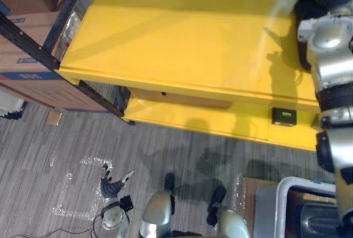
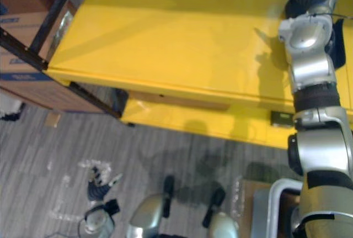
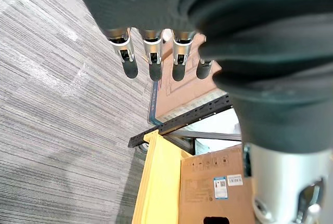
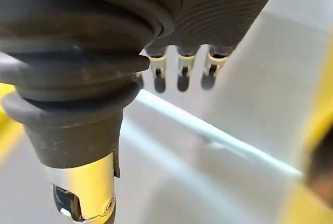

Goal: Walk over and take plastic housings, then place them on the shelf

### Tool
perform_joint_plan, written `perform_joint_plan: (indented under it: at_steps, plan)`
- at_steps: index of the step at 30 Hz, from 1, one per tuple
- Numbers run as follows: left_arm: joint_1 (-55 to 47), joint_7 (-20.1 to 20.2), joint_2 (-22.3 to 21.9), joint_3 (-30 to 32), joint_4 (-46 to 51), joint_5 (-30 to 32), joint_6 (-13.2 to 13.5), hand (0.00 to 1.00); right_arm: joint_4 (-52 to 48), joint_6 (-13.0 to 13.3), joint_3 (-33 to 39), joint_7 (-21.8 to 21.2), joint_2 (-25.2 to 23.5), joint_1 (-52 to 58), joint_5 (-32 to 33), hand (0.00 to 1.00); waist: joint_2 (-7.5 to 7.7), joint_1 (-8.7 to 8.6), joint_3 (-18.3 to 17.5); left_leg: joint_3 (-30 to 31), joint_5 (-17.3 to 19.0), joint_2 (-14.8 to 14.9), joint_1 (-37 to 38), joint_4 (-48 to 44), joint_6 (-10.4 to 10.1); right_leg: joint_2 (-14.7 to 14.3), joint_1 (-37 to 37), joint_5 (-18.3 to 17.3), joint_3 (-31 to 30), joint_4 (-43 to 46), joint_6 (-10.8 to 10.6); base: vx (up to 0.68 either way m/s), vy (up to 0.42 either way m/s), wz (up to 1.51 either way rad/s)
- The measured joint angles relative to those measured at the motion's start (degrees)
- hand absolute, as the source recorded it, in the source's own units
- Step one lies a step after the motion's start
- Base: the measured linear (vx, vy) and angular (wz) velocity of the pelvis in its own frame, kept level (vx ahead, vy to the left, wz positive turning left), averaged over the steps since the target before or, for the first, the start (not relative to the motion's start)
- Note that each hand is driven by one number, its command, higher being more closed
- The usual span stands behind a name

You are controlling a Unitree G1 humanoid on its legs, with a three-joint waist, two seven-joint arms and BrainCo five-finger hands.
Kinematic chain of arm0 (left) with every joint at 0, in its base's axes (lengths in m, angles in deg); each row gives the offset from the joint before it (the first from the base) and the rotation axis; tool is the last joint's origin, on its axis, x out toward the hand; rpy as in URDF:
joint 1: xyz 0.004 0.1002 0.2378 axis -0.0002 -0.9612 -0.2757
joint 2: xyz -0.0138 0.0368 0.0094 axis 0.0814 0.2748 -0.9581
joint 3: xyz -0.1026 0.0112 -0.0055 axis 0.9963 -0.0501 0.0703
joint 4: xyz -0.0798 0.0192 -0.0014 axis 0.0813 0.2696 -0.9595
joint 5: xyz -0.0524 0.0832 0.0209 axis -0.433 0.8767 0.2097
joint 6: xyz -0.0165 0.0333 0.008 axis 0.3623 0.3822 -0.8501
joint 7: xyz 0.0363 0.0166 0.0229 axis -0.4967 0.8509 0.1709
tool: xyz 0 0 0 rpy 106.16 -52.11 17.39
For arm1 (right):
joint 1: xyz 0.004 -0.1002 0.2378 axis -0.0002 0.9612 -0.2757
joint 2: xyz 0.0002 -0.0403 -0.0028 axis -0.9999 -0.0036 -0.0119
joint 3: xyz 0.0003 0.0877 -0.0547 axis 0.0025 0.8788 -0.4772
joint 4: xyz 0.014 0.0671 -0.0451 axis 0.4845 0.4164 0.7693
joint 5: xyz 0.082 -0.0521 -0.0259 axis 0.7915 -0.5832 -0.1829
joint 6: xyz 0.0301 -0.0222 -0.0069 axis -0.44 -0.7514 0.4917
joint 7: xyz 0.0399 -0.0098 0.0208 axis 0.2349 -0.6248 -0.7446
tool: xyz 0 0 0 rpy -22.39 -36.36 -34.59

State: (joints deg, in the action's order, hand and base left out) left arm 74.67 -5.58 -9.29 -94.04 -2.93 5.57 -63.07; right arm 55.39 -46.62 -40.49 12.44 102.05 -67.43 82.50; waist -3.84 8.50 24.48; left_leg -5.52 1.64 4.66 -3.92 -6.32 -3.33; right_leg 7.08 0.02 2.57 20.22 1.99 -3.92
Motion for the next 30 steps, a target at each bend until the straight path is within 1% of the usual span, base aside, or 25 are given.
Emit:
perform_joint_plan:
  at_steps: [2, 4, 5, 6, 7, 8, 9, 10, 11, 12, 14, 16, 17, 19, 22, 24, 26, 27, 28, 29, 30]
  plan:
    - [-0.5, 0.0, 0.0, 0.7, 0.0, 0.3, 0.8, 0.0, -7.6, 0.1, 2.5, 1.3, 0.0, 4.9, -0.2, 0.0, 1.44, -0.46, -0.8, -0.1, 0.0, 0.0, 0.1, 0.1, 0.0, -0.2, -0.3, 0.1, 0.0, -0.7, 0.0, 0.06, -0.004, -0.05]
    - [-1.2, 0.0, 0.0, 1.5, 0.0, 0.5, 1.0, 0.0, -19.0, 0.8, 7.7, 1.6, -0.3, 16.7, -0.1, 0.0, 4.32, -1.62, -2.5, -0.2, 0.0, 0.0, 0.4, 0.7, 0.0, -0.3, -0.3, 0.1, -0.1, -1.3, -0.1, 0.06, -0.002, -0.01]
    - [-1.4, 0.0, 0.0, 1.5, 0.0, 0.6, 1.0, 0.0, -21.6, 1.1, 9.4, 1.6, -0.8, 20.3, -0.1, 0.0, 4.99, -1.74, -2.8, -0.6, 0.1, 0.0, 0.7, 1.1, -0.1, -0.3, -0.4, 0.2, -0.3, -1.5, -0.1, 0.07, 0.014, -0.15]
    - [-2.2, 0.0, 0.0, 1.5, 0.0, 1.1, 1.0, 0.0, -25.9, 2.5, 12.8, 1.3, -2.8, 28.1, 0.7, 0.0, 6.29, -2.14, -3.6, -1.3, 0.1, -0.1, 1.9, 2.0, -0.1, -0.3, -1.2, 0.3, -1.0, -2.0, -0.3, 0.07, 0.028, -0.21]
    - [-3.2, 0.0, -0.1, 1.7, 0.0, 2.4, 1.0, 0.0, -30.1, 4.1, 15.7, 0.8, -5.7, 35.8, 2.0, 0.0, 7.2, -3.23, -4.8, -1.5, 0.3, -0.4, 2.2, 2.1, -0.1, -0.2, -1.5, 0.4, -1.3, -2.4, -0.5, 0.07, 0.033, -0.19]
    - [-3.7, 0.0, -0.3, 1.8, 0.0, 2.7, 1.0, 0.0, -32.3, 5.2, 17.1, 0.0, -7.2, 39.7, 3.2, 0.0, 7.51, -3.8, -5.5, -1.7, 0.6, -0.4, 2.3, 2.1, -0.1, -0.1, -1.6, 0.4, -1.3, -2.6, -0.6, 0.07, 0.043, -0.13]
    - [-4.5, 0.0, -0.6, 2.2, 0.0, 2.9, 1.0, 0.0, -36.3, 7.6, 19.0, -1.4, -10.1, 47.0, 4.9, 0.0, 7.78, -4.86, -6.6, -2.1, 1.0, -0.6, 2.5, 2.1, -0.1, -0.2, -1.7, 0.5, -1.6, -2.9, -0.7, 0.05, 0.041, -0.23]
    - [-5.4, 0.0, -1.4, 3.3, 0.0, 3.8, 1.0, 0.0, -39.4, 11.1, 20.1, -1.9, -13.2, 53.7, 6.0, 0.0, 7.77, -5.83, -7.7, -3.1, 1.5, -0.6, 3.0, 2.1, 0.0, -0.2, -1.9, 0.6, -2.4, -3.3, -0.9, 0.05, 0.042, -0.35]
    - [-6.4, -0.1, -2.5, 4.6, 0.0, 4.5, 1.0, 0.0, -41.5, 15.2, 21.4, -2.7, -16.3, 59.9, 6.8, 0.0, 7.5, -6.5, -9.4, -3.9, 1.9, -0.7, 3.1, 2.2, 0.1, -0.2, -1.8, 0.8, -3.2, -4.0, -1.2, 0.03, 0.033, -0.36]
    - [-6.6, -0.1, -2.9, 5.0, 0.0, 4.5, 1.0, 0.0, -42.1, 17.2, 22.1, -2.9, -17.7, 62.7, 6.8, 0.0, 7.34, -6.73, -10.0, -4.3, 2.1, -0.7, 3.3, 2.2, 0.1, -0.2, -1.9, 0.9, -3.5, -4.2, -1.3, 0.03, 0.023, -0.28]
    - [-7.3, -0.3, -4.4, 6.5, 0.0, 5.2, 1.0, 0.0, -42.4, 22.6, 24.7, -4.0, -22.6, 70.5, 6.9, 0.0, 6.84, -8.1, -12.0, -5.1, 2.5, -0.7, 4.0, 2.5, 0.0, -0.2, -2.0, 0.9, -4.4, -4.5, -1.3, 0.03, 0.02, -0.22]
    - [-7.4, -0.7, -5.0, 6.9, 0.0, 6.9, 1.0, 0.0, -42.4, 26.0, 26.4, -4.9, -26.3, 76.0, 7.3, 0.0, 6.56, -8.75, -13.4, -6.1, 2.8, -0.4, 4.3, 2.6, -0.1, -0.2, -1.8, 0.9, -5.2, -4.6, -1.3, 0.03, 0.019, -0.23]
    - [-7.4, -0.8, -5.1, 7.0, 0.0, 7.1, 1.0, 0.0, -42.1, 27.8, 26.6, -5.6, -28.3, 79.3, 7.3, 0.0, 6.37, -9.35, -13.7, -6.4, 2.9, -0.3, 5.0, 2.7, -0.2, -0.3, -2.2, 0.9, -5.6, -4.5, -1.3, 0.02, 0.011, -0.23]
    - [-7.3, -0.8, -5.1, 7.1, -0.1, 7.1, 0.9, 0.0, -39.9, 29.4, 26.5, -6.4, -30.3, 83.3, 7.2, 0.0, 6.22, -9.5, -14.4, -7.4, 3.0, -0.2, 5.8, 2.9, -0.4, -0.3, -2.3, 0.9, -6.6, -4.5, -1.3, 0.01, 0.006, -0.23]
    - [-7.3, -0.5, -5.0, 7.2, -0.3, 7.2, 0.6, 0.0, -34.4, 30.2, 26.4, -6.7, -33.3, 87.1, 7.3, 0.0, 6.07, -10.13, -15.4, -7.7, 3.1, -0.3, 6.0, 3.0, -0.4, -0.2, -2.3, 0.9, -6.9, -4.3, -1.3, -0.01, 0.013, -0.07]
    - [-7.3, 1.3, -4.8, 7.7, -1.6, 7.3, -1.0, 0.0, -32.3, 30.5, 26.0, -7.4, -34.9, 88.6, 7.0, 0.0, 6.03, -10.16, -16.0, -8.3, 3.1, -0.3, 6.4, 3.2, -0.4, -0.2, -2.2, 0.9, -7.6, -4.1, -1.3, -0.02, 0.015, -0.16]
    - [-7.3, 5.9, -4.5, 7.6, -5.6, 7.0, -4.8, 0.0, -31.6, 30.5, 24.9, -7.5, -35.1, 89.4, 6.2, 0.0, 5.57, -10.16, -16.6, -9.6, 3.1, -0.3, 7.5, 3.9, -0.4, -0.3, -2.1, 0.9, -8.7, -3.9, -1.3, -0.02, 0.016, -0.32]
    - [-7.3, 10.1, -4.2, 7.1, -8.6, 7.3, -7.5, 0.0, -31.6, 30.4, 24.6, -7.4, -35.1, 89.4, 6.0, 0.0, 5.4, -10.46, -16.9, -10.7, 3.1, -0.3, 8.0, 4.4, -0.4, -0.3, -2.0, 0.9, -9.7, -3.6, -1.4, -0.04, 0.019, -0.31]
    - [-7.3, 13.4, -4.0, 5.7, -11.5, 7.5, -9.3, 0.0, -31.6, 30.3, 24.6, -7.2, -35.0, 89.4, 6.0, 0.0, 5.44, -10.89, -17.1, -11.3, 3.2, -0.3, 8.0, 4.6, -0.4, -0.3, -1.6, 0.8, -10.5, -3.6, -1.4, -0.05, 0.024, -0.31]
    - [-7.1, 14.9, -3.6, 5.8, -11.5, 7.4, -10.2, 0.0, -31.6, 30.2, 24.7, -6.9, -35.0, 89.4, 6.2, 0.0, 5.18, -10.98, -17.4, -12.0, 3.3, -0.3, 8.1, 4.7, -0.4, -0.4, -1.3, 0.8, -11.0, -3.6, -1.4, -0.05, 0.007, -0.35]
    - [-6.5, 17.9, -1.9, 4.8, -12.4, 10.5, -11.5, 0.0, -31.6, 29.6, 24.7, -6.5, -34.9, 89.0, 6.8, 0.0, 5.26, -10.94, -17.5, -13.4, 3.3, -0.1, 8.5, 4.9, -0.5, -0.8, -0.3, 1.1, -12.6, -3.5, -1.5, -0.03, 0.0, -0.63]
